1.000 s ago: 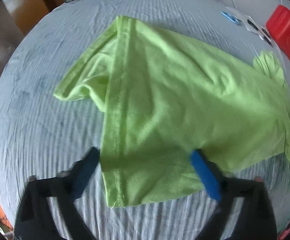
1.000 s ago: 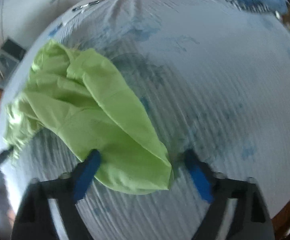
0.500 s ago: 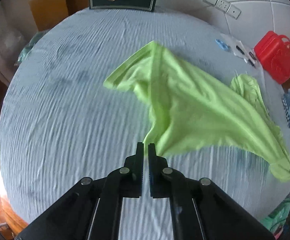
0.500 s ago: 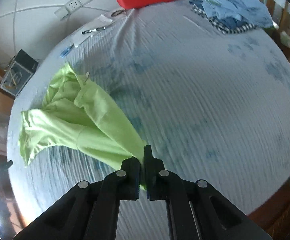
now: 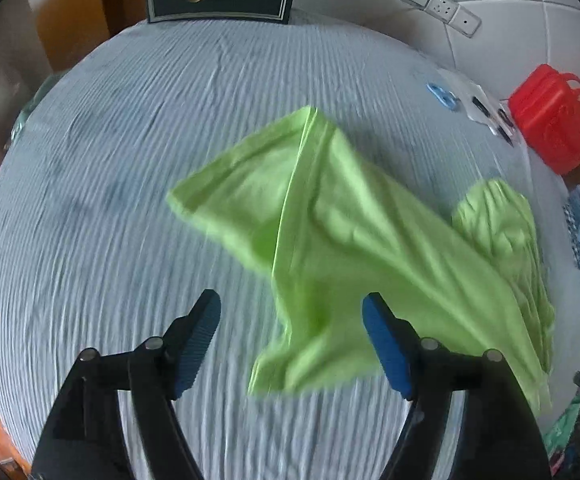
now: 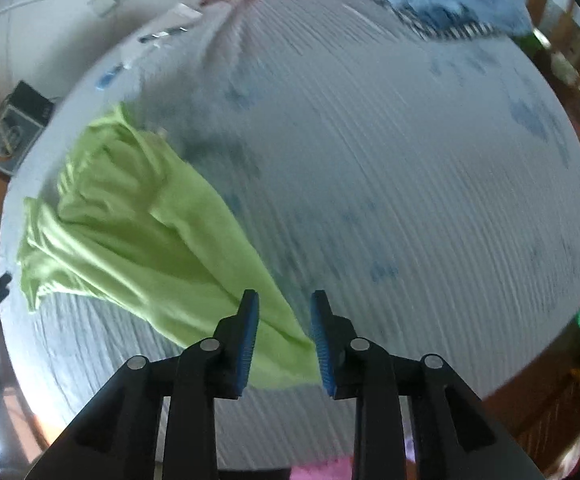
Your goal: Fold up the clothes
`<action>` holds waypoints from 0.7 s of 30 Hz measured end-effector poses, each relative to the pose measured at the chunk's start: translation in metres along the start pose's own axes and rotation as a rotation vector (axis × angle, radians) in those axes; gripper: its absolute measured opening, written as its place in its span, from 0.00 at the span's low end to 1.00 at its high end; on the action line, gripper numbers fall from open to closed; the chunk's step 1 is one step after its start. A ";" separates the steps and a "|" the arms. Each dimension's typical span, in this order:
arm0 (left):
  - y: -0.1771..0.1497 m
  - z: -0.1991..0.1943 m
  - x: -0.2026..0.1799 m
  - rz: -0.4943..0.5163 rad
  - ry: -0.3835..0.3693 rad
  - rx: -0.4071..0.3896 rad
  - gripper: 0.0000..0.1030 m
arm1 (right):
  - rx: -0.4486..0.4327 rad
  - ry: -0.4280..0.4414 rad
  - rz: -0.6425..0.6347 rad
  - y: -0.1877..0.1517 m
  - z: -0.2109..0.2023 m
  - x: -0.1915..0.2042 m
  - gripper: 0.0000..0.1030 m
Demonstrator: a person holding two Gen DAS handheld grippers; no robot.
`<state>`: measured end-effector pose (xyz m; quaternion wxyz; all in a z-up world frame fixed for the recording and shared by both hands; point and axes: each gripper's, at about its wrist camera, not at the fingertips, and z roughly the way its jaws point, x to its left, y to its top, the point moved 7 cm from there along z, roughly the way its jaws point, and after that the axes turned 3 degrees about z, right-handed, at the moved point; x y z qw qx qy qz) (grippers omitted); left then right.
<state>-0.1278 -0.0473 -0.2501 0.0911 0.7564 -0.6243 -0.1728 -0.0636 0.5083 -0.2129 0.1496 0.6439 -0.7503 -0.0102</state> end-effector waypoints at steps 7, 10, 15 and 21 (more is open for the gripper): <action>0.051 0.046 -0.011 0.000 0.034 0.013 0.71 | -0.027 0.130 -0.062 0.049 0.026 0.067 0.30; 0.059 0.065 -0.014 -0.022 0.002 0.047 0.71 | -0.024 0.164 -0.084 0.081 0.043 0.101 0.30; 0.051 0.060 -0.020 -0.009 -0.049 0.091 0.05 | -0.004 0.189 -0.135 0.131 0.075 0.158 0.40; 0.014 -0.008 -0.007 0.003 -0.091 0.032 0.05 | 0.035 0.135 -0.209 0.157 0.121 0.195 0.40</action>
